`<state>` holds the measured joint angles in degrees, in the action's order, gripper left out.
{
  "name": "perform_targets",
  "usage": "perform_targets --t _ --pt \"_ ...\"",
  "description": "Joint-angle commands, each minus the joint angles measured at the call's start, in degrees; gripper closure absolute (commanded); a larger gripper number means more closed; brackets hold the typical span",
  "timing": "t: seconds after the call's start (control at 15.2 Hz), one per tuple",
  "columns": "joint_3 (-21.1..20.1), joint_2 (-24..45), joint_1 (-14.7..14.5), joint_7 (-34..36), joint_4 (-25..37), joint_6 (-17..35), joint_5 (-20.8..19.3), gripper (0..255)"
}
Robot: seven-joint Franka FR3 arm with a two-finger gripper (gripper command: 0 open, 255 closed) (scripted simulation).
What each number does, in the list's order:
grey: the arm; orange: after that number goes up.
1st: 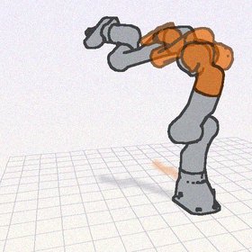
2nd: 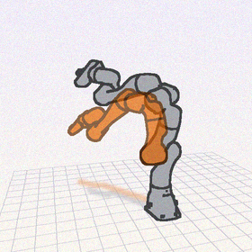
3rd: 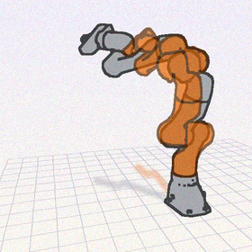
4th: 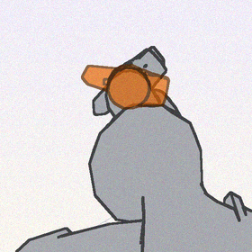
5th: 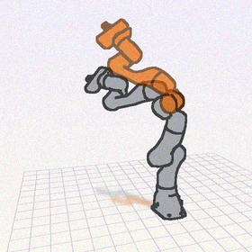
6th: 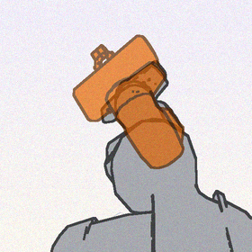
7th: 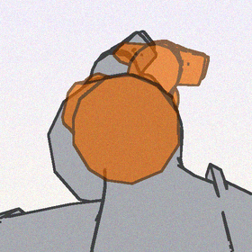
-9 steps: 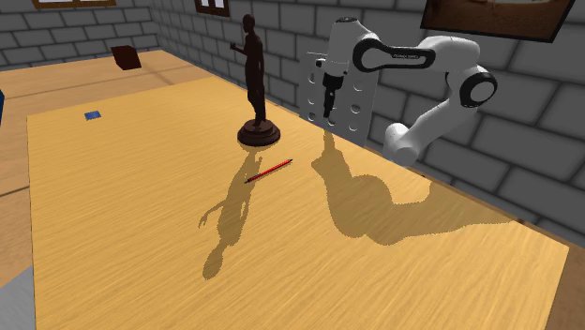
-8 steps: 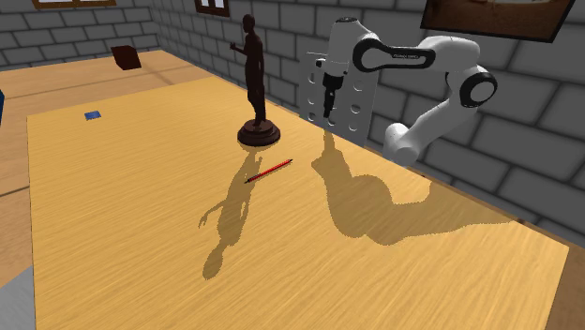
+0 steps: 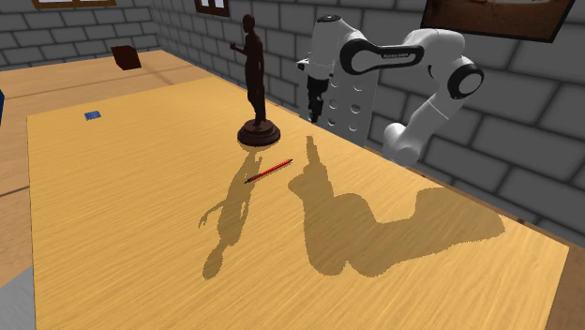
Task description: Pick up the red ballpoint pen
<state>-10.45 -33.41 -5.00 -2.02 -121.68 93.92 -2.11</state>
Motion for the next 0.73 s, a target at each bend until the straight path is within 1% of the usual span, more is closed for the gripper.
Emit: perform_targets --t 0.0,0.33,0.66 --pt "-2.09 3.88 -0.87 -0.31 3.61 -0.29 -0.66 0" --pt "-7.49 12.91 -2.93 -0.63 12.41 -1.85 -3.21 0" --pt "-13.20 22.33 -5.26 -0.43 21.82 -4.45 -7.26 0"
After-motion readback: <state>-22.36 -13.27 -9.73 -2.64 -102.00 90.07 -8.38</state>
